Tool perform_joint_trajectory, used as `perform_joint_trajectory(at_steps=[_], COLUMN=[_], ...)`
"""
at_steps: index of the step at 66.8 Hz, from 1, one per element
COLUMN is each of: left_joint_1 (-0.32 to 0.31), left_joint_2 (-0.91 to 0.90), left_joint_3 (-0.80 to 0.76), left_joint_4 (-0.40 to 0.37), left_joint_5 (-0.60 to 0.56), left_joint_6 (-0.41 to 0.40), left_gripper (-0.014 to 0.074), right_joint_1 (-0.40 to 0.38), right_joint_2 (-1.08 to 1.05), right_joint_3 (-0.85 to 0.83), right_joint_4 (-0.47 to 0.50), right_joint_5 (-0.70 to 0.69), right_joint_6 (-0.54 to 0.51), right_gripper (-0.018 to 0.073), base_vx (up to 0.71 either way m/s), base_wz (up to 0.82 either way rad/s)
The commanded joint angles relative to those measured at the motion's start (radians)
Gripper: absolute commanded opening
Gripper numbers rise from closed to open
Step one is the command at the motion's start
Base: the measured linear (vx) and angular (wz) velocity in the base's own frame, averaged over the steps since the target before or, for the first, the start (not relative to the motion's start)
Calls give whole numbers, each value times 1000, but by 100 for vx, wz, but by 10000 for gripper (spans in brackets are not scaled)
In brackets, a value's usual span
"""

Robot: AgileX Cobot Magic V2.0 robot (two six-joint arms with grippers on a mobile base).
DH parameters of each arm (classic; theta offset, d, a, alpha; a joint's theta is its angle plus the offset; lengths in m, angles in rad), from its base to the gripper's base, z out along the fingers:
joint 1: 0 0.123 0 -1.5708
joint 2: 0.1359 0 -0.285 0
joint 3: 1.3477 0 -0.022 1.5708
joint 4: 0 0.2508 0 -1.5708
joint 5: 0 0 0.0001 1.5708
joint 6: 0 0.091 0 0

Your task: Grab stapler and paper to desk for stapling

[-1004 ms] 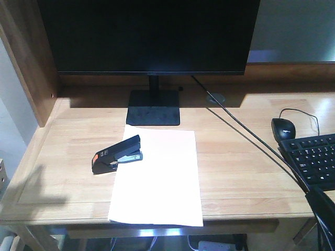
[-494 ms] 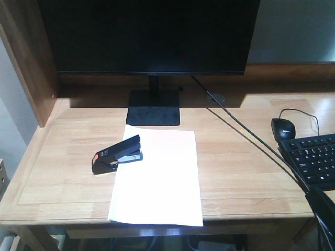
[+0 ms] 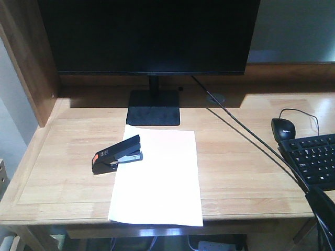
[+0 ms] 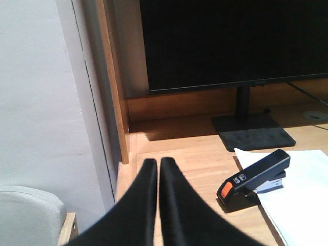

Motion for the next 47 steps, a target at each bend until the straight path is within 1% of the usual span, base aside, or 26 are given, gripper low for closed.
perform_joint_trajectory(at_steps=[1,4,47], left_joint_1=[-3,-3,-3], left_joint_2=[-27,-33,-32], left_joint_3=[14,21,21], left_joint_4=[-3,-3,-4], left_joint_5=[-137,-158,-155], left_joint_6=[-11,-11,-16], left_gripper=[-7,-7,-7], right_joint_1=[-2,-2,-2], right_joint_2=[11,11,11], right_joint_3=[-26,-26,-26], right_joint_4=[-10,-10,-10], right_joint_5=[10,10,10], right_joint_6=[-6,-6,-6], right_gripper=[588,588,588], base_vx=[0,0,0], base_wz=[0,0,0])
